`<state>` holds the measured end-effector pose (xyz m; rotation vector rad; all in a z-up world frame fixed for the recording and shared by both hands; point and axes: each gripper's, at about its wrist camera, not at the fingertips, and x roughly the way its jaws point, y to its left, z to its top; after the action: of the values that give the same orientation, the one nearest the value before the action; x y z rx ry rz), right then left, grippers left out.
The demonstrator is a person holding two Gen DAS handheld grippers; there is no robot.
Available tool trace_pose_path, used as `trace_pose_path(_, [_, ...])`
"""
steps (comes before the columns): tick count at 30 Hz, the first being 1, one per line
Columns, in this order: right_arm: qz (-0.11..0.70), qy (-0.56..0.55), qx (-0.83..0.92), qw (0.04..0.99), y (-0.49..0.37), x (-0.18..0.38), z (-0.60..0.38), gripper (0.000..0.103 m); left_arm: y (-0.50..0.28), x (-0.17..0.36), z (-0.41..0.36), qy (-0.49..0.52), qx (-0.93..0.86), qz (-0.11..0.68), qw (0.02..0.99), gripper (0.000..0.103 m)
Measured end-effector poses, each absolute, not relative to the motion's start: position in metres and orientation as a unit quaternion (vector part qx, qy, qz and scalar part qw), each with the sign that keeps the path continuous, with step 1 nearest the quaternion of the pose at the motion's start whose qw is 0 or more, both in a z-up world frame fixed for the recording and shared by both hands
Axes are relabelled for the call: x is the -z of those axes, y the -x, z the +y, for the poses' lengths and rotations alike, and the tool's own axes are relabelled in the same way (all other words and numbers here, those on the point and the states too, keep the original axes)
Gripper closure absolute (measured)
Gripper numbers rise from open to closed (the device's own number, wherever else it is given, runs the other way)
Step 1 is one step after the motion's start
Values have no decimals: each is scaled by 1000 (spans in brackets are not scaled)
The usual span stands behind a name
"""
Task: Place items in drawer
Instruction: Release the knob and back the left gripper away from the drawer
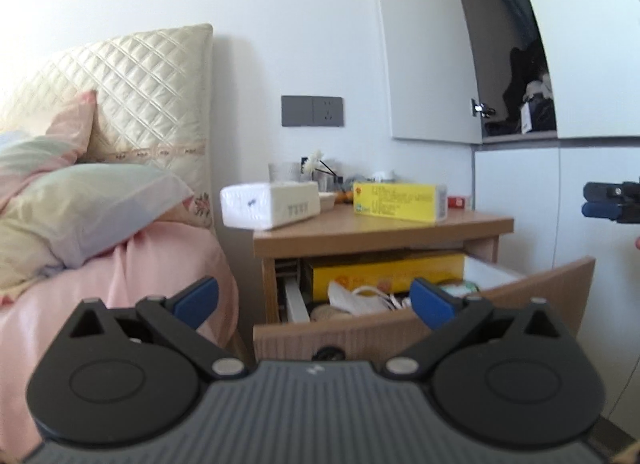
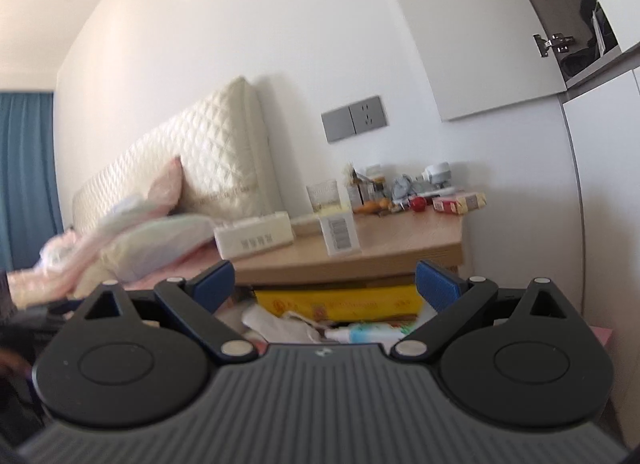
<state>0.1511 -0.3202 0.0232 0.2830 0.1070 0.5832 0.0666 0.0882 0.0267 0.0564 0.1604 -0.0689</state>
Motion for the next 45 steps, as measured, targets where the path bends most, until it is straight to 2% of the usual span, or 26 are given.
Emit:
trace_pose_path(5, [53, -116, -277, 952, -148, -34, -301, 4, -84, -44, 82, 12, 18, 116, 993, 0])
trace_pose_path(13, [80, -136, -267, 951, -167, -45, -272, 4, -107, -62, 60, -1, 3, 110, 994, 0])
trace_pose_path(18, [73, -118, -260, 956, -171, -40, -250, 4, -98, -47, 56, 1, -6, 91, 996, 0])
trace_pose_path(26, [15, -68, -260, 963, -160, -30, -222, 4, -90, -33, 52, -20, -17, 97, 995, 0])
trace_pose_path(35, [47, -95, -245, 964, -174, -21, -215, 4, -89, -27, 48, -37, -21, 115, 992, 0])
trace_pose_path(45, [45, -77, -245, 965, -168, -17, -215, 4, -86, -26, 47, -30, -24, 113, 993, 0])
